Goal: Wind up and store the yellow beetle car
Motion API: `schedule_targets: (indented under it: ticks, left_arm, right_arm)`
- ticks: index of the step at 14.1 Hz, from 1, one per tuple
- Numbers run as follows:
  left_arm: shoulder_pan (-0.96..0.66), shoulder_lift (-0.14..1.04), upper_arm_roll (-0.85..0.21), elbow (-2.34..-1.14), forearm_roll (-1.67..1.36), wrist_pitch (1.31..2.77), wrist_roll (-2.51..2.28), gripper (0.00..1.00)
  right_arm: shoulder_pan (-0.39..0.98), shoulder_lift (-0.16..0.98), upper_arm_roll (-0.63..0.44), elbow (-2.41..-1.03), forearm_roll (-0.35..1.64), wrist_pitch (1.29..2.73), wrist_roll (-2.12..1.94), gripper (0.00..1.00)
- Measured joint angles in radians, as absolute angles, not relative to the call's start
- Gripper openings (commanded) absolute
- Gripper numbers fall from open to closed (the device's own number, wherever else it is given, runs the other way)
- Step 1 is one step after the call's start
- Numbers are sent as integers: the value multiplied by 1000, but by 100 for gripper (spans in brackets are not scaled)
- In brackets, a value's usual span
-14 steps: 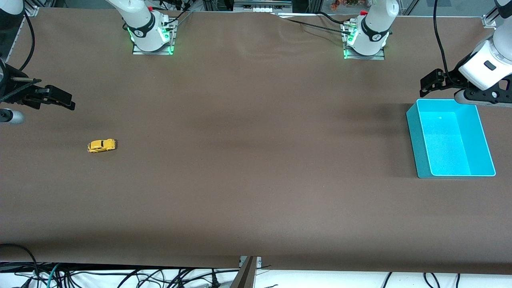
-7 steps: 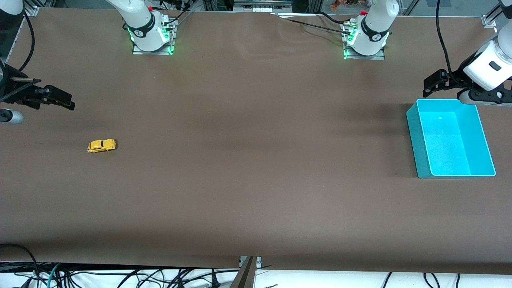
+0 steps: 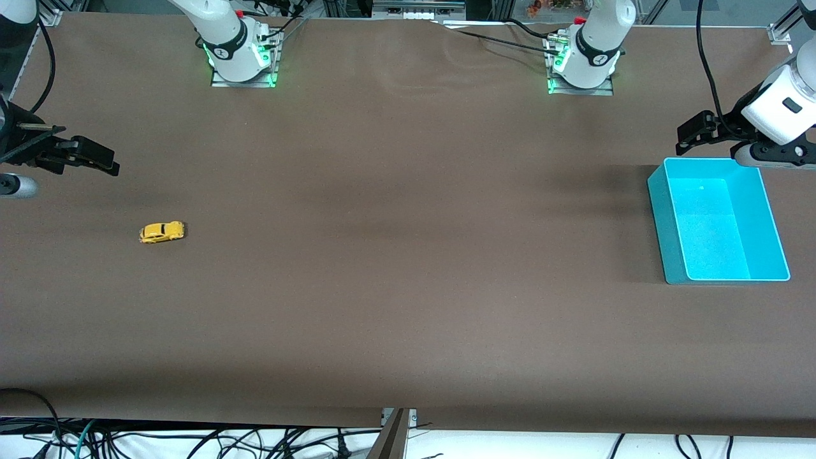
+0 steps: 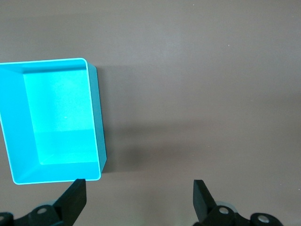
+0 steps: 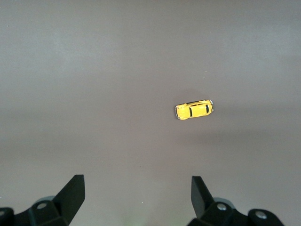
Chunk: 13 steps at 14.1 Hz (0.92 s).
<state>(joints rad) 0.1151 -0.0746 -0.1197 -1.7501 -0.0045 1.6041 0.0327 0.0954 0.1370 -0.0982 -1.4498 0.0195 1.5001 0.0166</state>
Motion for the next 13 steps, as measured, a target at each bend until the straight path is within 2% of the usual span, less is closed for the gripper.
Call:
schedule_targets:
  ticks: [4,7,13]
  left_arm:
    - [126,-75,-120,-1750,-5,1604,33,100]
    - [126,-74,-122,-1751,-5,1604,33,100]
    - [126,-73,-122,-1752,-5,1604,33,100]
  right_arm:
    - [54,157,-99,-1451,17,1500,-248,100]
    - [-31,224,-102,-1453,22,1528,-521,100]
    - [-48,359,-93,-1454,7,1548,-658,100]
